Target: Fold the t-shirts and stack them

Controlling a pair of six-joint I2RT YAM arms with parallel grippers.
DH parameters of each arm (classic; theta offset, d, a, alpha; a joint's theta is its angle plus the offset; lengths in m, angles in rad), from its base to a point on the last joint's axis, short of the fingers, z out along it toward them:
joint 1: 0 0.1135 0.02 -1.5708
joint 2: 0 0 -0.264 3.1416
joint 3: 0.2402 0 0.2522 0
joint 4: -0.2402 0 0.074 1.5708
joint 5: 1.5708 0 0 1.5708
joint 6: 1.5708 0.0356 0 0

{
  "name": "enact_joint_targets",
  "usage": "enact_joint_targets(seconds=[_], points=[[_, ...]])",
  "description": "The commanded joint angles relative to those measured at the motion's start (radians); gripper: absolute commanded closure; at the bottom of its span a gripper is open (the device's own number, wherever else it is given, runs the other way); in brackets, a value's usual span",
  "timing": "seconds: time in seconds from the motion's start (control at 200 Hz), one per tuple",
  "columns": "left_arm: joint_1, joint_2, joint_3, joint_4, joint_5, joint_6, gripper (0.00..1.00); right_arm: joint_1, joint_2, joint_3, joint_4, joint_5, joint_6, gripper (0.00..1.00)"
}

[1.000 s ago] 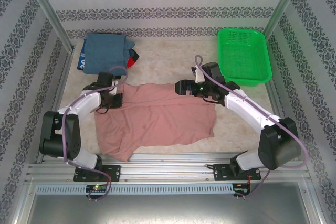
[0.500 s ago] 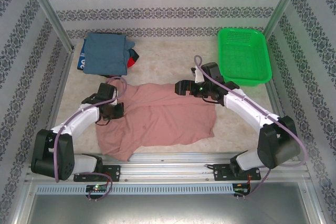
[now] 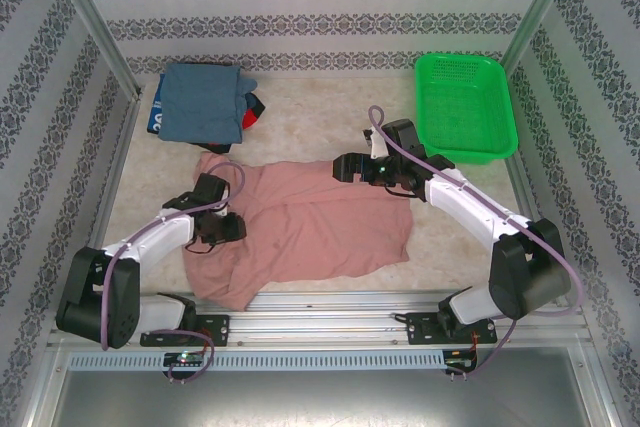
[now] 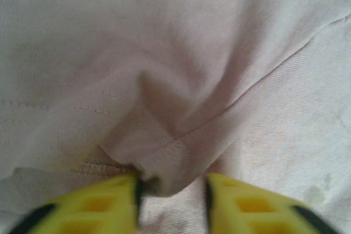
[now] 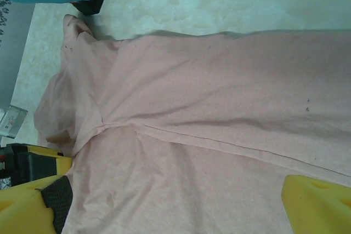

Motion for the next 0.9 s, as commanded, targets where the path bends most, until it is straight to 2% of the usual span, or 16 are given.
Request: enact_joint_targets(seconds=[0.0,0.155,0.25,0.335,0.41,0.59,0.669,0.894], points=[[-0.012,-0.074,0.040,-0.045,0.003,-0.030,0.53,-0.008,0.014,0.019,-0.019,0.028,0.010,0.02],[-0.009,-0.186,0.148,-0.140,-0.037,-0.058,0.44,-0.020,0.027,0.040,-0.095,0.089,0.006,0.02],[0.015,-0.189,0.226,-0.183,-0.097,-0.087,0.38,-0.034,0.048,0.064,-0.159,0.144,0.005,0.02],[0.045,-0.089,0.309,-0.217,-0.119,-0.103,0.38,-0.046,0.101,0.116,-0.223,0.169,-0.004,0.02],[0.048,0.025,0.379,-0.240,-0.189,-0.091,0.40,-0.046,0.168,0.174,-0.273,0.169,-0.011,0.02],[0.070,0.284,0.478,-0.158,-0.285,-0.118,0.48,-0.032,0.318,0.269,-0.314,0.181,0.023,0.05],[0.072,0.386,0.514,-0.131,-0.323,-0.132,0.52,-0.036,0.367,0.284,-0.314,0.212,0.064,0.10],[0.123,0.516,0.503,-0.063,-0.395,-0.189,0.53,-0.065,0.447,0.264,-0.331,0.296,0.121,0.21]])
